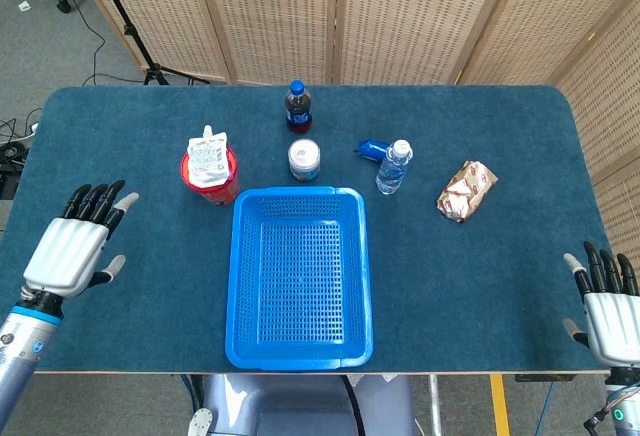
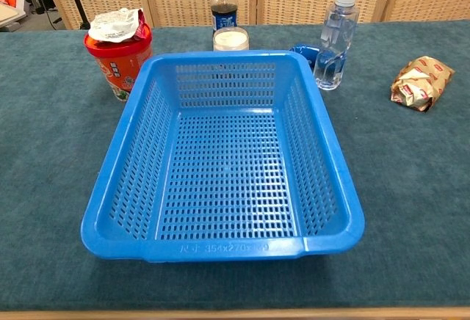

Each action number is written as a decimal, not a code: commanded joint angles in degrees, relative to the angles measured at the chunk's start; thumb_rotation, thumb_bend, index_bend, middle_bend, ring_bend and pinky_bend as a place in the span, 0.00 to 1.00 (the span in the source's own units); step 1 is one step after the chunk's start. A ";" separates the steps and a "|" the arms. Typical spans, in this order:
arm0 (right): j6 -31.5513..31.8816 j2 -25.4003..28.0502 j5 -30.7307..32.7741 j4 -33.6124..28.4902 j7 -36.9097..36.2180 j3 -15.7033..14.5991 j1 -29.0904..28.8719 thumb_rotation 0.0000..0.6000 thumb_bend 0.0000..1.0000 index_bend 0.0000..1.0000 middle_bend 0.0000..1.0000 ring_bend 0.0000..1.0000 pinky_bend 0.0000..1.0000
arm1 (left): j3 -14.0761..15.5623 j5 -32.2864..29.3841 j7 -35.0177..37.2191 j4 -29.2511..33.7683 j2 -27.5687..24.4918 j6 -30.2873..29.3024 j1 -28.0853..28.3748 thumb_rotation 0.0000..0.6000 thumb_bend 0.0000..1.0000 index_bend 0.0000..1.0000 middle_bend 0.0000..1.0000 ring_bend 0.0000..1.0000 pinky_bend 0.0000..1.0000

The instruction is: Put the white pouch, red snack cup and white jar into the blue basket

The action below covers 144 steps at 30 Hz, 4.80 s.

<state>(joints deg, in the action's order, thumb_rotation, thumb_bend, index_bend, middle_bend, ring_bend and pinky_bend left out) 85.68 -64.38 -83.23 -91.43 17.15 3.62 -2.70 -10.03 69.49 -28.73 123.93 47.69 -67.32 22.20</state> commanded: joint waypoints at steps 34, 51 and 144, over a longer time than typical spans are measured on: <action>0.36 -0.37 -1.40 1.79 -4.40 0.24 -0.39 1.00 0.16 0.14 0.00 0.00 0.00 | -0.77 -37.04 -16.65 -24.86 14.28 19.02 35.22 1.00 0.24 0.07 0.00 0.00 0.00; -0.10 -0.31 -1.48 1.84 -5.65 0.07 -0.47 1.00 0.16 0.14 0.00 0.00 0.00 | 3.89 -43.02 -18.00 -34.93 20.41 21.39 42.27 1.00 0.22 0.02 0.00 0.00 0.00; -1.14 -0.05 -2.03 1.33 -7.10 -0.64 -0.78 1.00 0.16 0.14 0.00 0.00 0.00 | 5.10 -37.29 -17.64 -38.72 24.24 13.49 43.85 1.00 0.47 0.82 0.46 0.42 0.37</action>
<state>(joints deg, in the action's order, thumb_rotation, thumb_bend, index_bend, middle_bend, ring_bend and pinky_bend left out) 84.54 -64.42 -85.27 -90.10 10.05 2.97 -3.48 -4.83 32.09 -46.36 85.04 72.08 -53.68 66.15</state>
